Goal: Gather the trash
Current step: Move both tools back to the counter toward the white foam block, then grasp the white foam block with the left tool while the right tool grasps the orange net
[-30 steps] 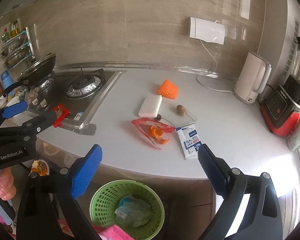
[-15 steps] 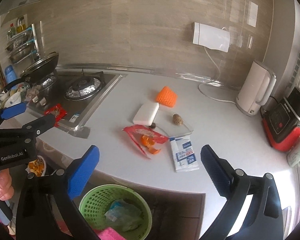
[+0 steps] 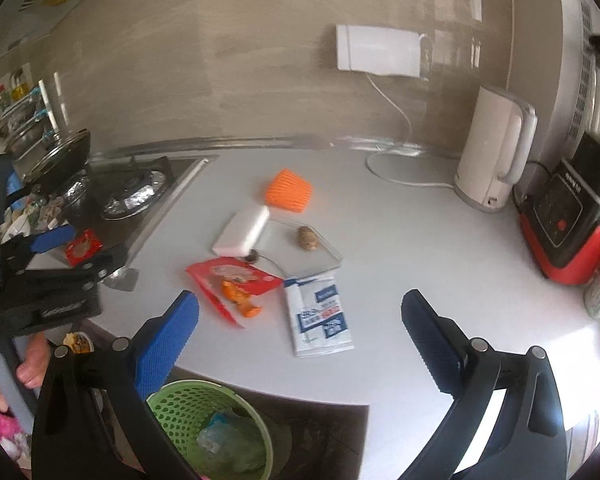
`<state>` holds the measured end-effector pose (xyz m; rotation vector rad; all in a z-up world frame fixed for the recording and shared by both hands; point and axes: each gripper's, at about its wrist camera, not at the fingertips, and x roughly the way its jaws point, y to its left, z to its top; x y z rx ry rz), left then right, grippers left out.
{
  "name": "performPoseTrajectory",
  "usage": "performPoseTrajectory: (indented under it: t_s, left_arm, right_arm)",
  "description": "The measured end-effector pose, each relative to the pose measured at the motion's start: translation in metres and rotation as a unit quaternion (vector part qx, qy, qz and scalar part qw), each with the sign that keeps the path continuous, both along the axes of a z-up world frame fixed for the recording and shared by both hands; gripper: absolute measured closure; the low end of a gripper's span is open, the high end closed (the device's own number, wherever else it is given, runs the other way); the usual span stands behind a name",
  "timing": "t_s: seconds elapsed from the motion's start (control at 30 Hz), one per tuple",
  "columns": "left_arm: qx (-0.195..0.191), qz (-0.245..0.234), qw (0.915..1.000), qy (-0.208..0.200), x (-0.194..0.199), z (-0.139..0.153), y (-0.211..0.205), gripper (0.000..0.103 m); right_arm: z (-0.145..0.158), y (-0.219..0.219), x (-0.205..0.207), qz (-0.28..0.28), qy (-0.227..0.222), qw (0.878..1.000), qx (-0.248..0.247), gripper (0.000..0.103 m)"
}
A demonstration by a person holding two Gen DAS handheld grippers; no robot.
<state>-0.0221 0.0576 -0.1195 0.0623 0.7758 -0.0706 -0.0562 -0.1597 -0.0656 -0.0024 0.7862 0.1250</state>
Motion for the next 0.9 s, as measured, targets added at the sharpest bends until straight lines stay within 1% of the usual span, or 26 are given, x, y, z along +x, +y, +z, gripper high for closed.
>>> performPoseTrajectory:
  t_s: [0.17, 0.3, 0.47, 0.63, 0.8, 0.9]
  left_arm:
    - [-0.005, -0.017, 0.9996, 0.020, 0.063, -0.030, -0.026, 0.008]
    - [0.006, -0.023, 0.9993, 0.030, 0.101, -0.052, -0.042, 0.008]
    - [0.003, -0.024, 0.9978, 0.062, 0.147, -0.087, -0.050, 0.008]
    - [-0.011, -0.027, 0.9958, 0.087, 0.177, -0.107, -0.050, 0.008]
    - [-0.007, -0.029, 0.9944, 0.101, 0.193, -0.122, -0.050, 0.008]
    - [-0.014, -0.030, 0.9931, 0.112, 0.199, -0.128, -0.047, 0.013]
  right_arm:
    - [-0.014, -0.025, 0.021, -0.004, 0.012, 1.000, 0.014, 0.002]
    - [-0.027, -0.039, 0.041, -0.007, 0.018, 1.000, 0.001, 0.002]
    - [-0.042, -0.050, 0.068, -0.005, 0.025, 1.000, -0.007, 0.002]
    - [-0.055, -0.054, 0.090, -0.009, 0.032, 0.999, 0.000, 0.002]
    - [-0.062, -0.054, 0.101, -0.011, 0.038, 0.999, 0.002, 0.002]
    - [-0.065, -0.053, 0.105, -0.010, 0.044, 0.999, -0.005, 0.002]
